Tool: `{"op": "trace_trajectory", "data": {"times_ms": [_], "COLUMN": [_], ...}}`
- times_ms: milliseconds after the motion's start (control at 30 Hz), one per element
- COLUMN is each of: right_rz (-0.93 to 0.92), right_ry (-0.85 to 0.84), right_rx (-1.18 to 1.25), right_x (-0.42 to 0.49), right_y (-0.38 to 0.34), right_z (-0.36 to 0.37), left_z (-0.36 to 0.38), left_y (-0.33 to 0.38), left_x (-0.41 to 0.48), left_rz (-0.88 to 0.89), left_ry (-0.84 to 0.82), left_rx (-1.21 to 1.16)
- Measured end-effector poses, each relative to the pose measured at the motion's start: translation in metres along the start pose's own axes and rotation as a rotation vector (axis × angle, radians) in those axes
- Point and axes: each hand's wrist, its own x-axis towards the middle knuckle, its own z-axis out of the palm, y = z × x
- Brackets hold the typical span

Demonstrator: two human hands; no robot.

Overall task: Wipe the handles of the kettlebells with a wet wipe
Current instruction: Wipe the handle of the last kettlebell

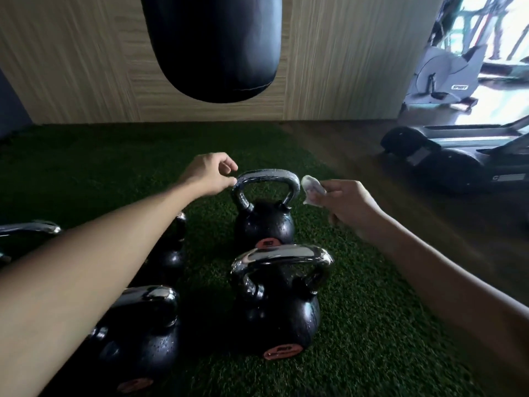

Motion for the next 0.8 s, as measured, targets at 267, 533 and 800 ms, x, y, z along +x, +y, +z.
{"op": "trace_trajectory", "data": {"times_ms": [267,533,800], "right_rz": [-0.182,-0.199,-0.288], "right_ry": [0.069,-0.013,-0.388], "right_rx": [-0.661,-0.819,-1.016], "right_x": [0.082,0.119,0.146], "right_y": [-0.041,-0.075,-0.056], "right_z": [0.039,0.061,0.061], "left_z": [0.037,0.024,0.024], "left_y": [-0.016,-0.023,-0.027], "left_x": [0.030,0.065,0.079], "left_rz": [0.034,0.082,0.050], "left_ry": [-0.008,-0.114,-0.226], "left_rx": [-0.206,-0.127,-0.181]}}
